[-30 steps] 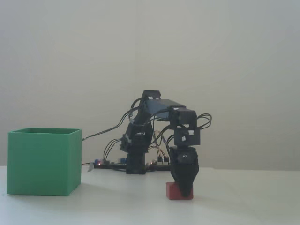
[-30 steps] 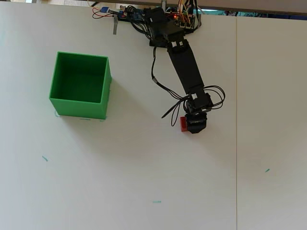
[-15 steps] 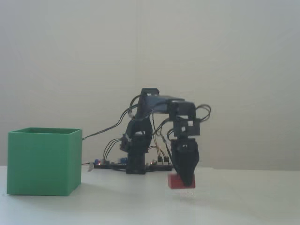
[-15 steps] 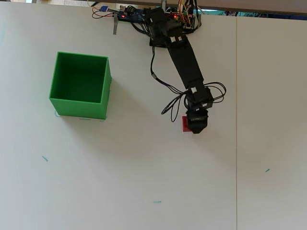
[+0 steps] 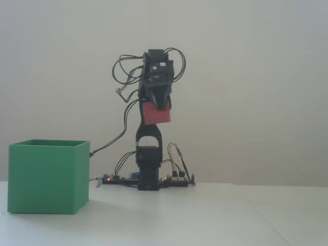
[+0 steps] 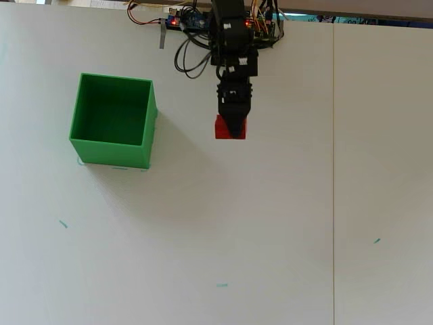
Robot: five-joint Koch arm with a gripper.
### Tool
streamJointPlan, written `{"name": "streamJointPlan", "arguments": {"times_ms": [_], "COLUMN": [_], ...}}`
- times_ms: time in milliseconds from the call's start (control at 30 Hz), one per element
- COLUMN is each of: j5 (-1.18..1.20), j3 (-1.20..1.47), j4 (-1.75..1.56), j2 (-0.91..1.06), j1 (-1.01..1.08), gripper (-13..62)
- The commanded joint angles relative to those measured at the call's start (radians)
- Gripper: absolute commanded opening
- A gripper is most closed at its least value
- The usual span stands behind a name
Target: Grasp a red block and put it in the green bin.
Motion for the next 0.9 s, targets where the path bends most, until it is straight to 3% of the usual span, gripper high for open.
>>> {"name": "streamJointPlan", "arguments": {"times_ms": [0, 200, 400, 867], "j5": [-0.117, -0.388, -0.463, -0.457], "j3": [0.012, 0.262, 0.499, 0.497], "j4": [-0.02, -0.1, -0.304, -0.699], "j2": [0.107, 0.252, 0.339, 0.351], "j1": [0.097, 0.43, 0.63, 0.752], "gripper": [3.7, 3.7, 3.7, 3.7]}}
